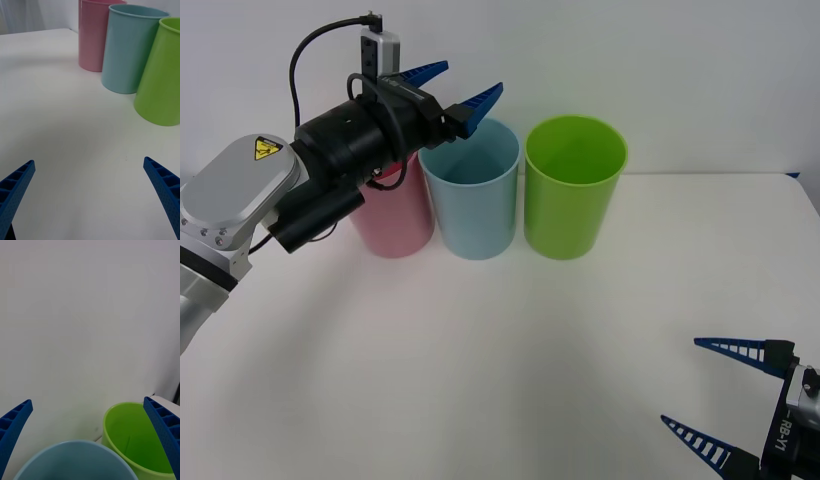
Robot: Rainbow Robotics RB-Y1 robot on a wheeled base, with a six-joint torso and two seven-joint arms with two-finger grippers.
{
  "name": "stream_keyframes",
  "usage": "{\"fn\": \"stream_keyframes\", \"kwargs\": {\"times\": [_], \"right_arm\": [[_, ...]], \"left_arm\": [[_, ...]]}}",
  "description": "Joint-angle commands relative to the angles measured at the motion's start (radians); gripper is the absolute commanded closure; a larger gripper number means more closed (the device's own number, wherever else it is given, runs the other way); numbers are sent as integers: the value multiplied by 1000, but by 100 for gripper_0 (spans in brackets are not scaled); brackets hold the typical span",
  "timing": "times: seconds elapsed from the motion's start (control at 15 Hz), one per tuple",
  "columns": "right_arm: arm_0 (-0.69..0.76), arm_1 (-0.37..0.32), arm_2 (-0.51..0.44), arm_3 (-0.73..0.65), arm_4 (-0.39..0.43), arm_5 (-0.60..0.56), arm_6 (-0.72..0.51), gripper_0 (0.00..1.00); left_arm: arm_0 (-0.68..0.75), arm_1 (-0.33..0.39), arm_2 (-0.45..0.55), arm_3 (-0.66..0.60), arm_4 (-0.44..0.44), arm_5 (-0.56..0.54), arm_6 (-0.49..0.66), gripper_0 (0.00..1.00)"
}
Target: Put cans in the blue bin and PET bottles in the pink bin and trash in the green bin.
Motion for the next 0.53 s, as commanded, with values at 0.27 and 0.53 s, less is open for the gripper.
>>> {"fn": "stream_keyframes", "kwargs": {"times": [0.27, 0.53], "right_arm": [[0, 0, 0, 0, 0, 0, 0, 0], [0, 0, 0, 0, 0, 0, 0, 0]], "left_arm": [[14, 2, 137, 1, 80, -152, -39, 0], [76, 10, 283, -4, 84, -293, -61, 0]]}}
